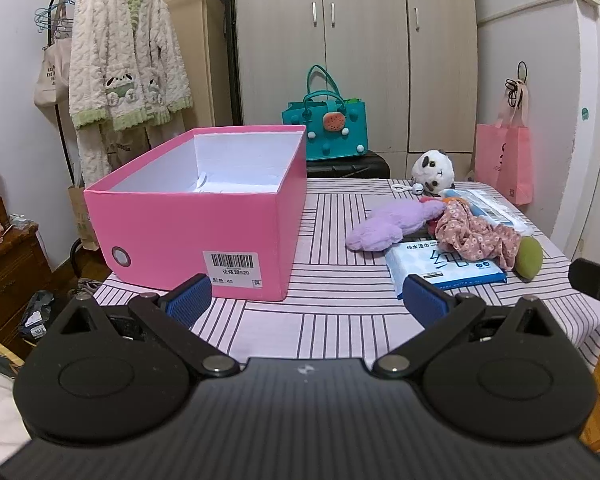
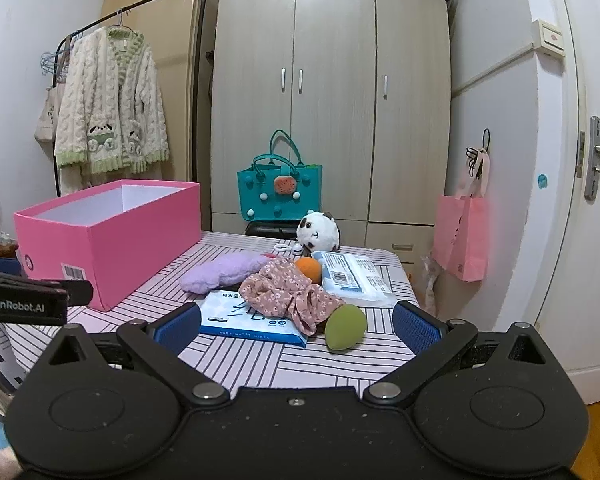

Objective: Organize soft objects

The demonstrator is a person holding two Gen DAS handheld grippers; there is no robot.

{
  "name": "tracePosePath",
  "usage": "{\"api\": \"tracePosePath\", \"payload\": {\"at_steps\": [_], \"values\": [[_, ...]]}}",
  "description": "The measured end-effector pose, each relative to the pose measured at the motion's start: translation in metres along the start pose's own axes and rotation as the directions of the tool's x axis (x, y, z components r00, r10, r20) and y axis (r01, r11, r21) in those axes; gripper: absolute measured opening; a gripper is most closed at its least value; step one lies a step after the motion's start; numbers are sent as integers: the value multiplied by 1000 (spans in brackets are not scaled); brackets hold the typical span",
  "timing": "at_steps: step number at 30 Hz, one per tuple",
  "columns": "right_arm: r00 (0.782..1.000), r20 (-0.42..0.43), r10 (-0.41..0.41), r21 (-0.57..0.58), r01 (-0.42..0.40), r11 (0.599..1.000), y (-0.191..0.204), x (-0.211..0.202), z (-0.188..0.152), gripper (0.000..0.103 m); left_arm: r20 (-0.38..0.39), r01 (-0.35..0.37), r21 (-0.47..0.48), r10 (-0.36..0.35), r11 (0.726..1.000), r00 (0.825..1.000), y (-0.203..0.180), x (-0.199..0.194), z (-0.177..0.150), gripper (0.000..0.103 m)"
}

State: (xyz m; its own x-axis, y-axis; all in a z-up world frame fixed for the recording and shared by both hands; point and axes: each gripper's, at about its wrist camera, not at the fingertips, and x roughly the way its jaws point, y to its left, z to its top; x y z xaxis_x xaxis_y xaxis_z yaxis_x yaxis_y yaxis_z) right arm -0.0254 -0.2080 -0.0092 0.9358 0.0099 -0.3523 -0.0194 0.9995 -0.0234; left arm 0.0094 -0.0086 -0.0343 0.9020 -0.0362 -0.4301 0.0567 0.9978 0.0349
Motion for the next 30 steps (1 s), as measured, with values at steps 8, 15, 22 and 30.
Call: {"api": "tracePosePath", "payload": {"at_steps": [8, 15, 22, 30], "values": [[1000, 3, 8, 4, -8, 1000, -1, 0, -1, 103, 2, -1, -1, 1, 1000, 1000, 1, 0, 1, 103], [1000, 5, 8, 8, -8, 1000, -2, 1, -2, 103, 6, -1, 2, 1, 1000, 1000, 3, 0, -1, 103], [1000, 2, 11, 10, -11, 1000, -3, 1, -2, 103, 7, 0, 2, 0, 1000, 1000, 3, 0, -1, 103], [1000, -6, 12, 18, -12, 1000, -4, 5, -3, 103, 6, -1, 3, 1, 1000, 1000, 3, 1, -1, 103]]}}
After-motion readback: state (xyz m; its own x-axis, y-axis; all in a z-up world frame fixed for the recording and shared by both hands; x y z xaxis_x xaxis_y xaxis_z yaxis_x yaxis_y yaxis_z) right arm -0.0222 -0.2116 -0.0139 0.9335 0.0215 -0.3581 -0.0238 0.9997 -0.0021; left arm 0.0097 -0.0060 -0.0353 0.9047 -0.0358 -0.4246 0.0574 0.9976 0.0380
